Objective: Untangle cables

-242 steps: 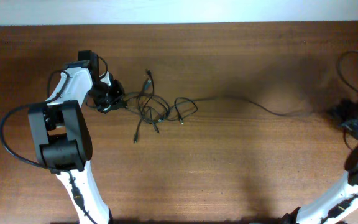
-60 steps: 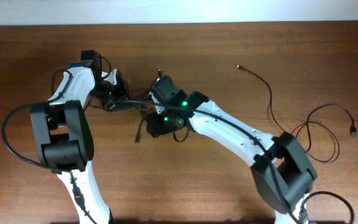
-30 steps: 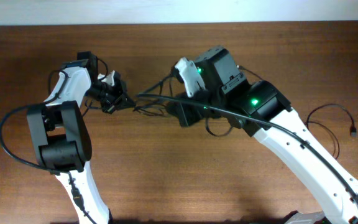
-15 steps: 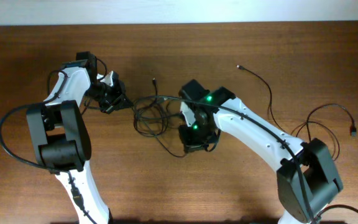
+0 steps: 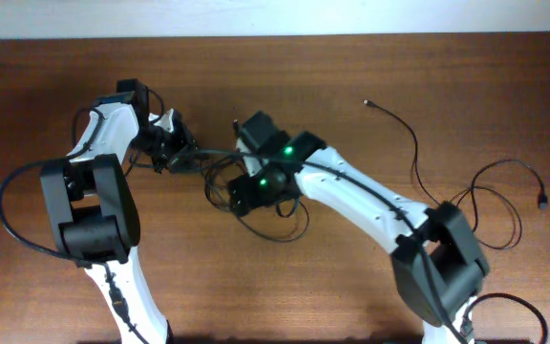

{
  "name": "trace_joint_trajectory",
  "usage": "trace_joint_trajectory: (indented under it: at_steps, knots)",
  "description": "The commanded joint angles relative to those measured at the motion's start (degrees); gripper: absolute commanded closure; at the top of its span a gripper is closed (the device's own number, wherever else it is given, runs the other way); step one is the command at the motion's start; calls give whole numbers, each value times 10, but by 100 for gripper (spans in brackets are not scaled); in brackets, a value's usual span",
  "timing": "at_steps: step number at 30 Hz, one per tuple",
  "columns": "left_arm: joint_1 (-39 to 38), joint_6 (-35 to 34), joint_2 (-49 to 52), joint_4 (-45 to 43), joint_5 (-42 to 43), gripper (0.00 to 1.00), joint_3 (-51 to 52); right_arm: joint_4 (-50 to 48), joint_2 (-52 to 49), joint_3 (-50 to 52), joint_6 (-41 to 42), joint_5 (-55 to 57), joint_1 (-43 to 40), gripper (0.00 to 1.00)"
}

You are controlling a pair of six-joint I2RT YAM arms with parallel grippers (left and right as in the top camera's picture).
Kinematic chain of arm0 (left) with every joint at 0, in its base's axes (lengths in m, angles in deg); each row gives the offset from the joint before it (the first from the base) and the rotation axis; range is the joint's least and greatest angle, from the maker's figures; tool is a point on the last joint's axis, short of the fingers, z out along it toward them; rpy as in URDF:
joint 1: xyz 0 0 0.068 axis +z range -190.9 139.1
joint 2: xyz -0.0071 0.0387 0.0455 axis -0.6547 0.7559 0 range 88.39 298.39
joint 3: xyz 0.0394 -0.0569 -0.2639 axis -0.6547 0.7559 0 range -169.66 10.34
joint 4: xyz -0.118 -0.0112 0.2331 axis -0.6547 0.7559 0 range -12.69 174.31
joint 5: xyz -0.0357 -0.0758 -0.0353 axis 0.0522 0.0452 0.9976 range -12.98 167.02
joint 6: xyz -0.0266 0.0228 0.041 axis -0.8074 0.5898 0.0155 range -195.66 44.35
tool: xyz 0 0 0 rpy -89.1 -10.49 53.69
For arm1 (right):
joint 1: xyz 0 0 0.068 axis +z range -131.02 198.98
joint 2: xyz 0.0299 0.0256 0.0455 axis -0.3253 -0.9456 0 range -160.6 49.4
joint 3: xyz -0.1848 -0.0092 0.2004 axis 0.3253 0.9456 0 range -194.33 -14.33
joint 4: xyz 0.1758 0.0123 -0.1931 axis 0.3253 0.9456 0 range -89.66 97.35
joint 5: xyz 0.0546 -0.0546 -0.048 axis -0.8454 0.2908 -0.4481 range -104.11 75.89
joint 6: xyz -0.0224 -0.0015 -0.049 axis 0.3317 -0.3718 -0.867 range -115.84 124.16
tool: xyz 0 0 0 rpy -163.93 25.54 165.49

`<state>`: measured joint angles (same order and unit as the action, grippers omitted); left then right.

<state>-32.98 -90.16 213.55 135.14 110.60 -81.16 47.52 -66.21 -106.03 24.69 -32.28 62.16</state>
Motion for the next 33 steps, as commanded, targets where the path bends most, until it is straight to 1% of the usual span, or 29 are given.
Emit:
trace_joint_trajectory:
  at_steps: [1,3,5,9,11,13,14,15,16,17,19,21,23,26,28,29,30,32,33]
  knots:
    - [4,2,6,-1,-4,1,-2,-47,-42,-3,-2,62,11,34]
    - [4,2,6,-1,-4,2,-2,-50,-62,-3,-1,58,12,45]
    - [4,2,6,-3,-3,5,-2,-55,-77,-3,-2,59,12,50]
    - [3,2,6,-3,-3,6,-2,-72,-99,-3,-1,78,14,52]
    - [1,2,6,-6,-3,6,-2,-118,-116,-3,-2,115,14,51]
    - [-2,2,6,-7,-3,6,-2,-145,-123,-3,-2,116,14,51]
    - [-3,2,6,-7,-3,6,-2,-147,-124,-3,-2,116,14,51]
    - [-3,2,6,-7,-3,6,-2,-142,-124,-3,-2,111,14,55]
    - [-3,2,6,-7,-3,5,-2,-131,-122,-4,-2,111,14,55]
    - [-3,2,6,-8,-3,5,-2,-113,-110,-11,-5,84,11,51]
    - [-3,2,6,-13,-3,5,-2,-90,-79,-41,-24,62,2,50]
    - [-3,2,6,-14,-3,5,-2,-102,-68,-56,-43,64,-5,50]
    - [-3,2,6,-14,-3,5,-2,-107,-76,-56,-43,85,-5,50]
    - [-3,2,6,-14,-3,5,-2,-117,-110,-50,-78,88,-4,50]
    - [-3,2,6,-14,-3,4,-2,-119,-133,-49,-83,88,-5,51]
    - [-3,2,6,-14,-3,5,-2,-121,-149,-49,-83,87,-4,51]
    - [-3,2,6,-14,-3,5,-2,-120,-162,-49,-83,87,-4,57]
    - [-3,2,6,-14,-3,4,-2,-116,-164,-49,-83,87,-4,61]
    - [-3,2,6,-14,-3,4,-2,-116,-164,-49,-83,87,-4,65]
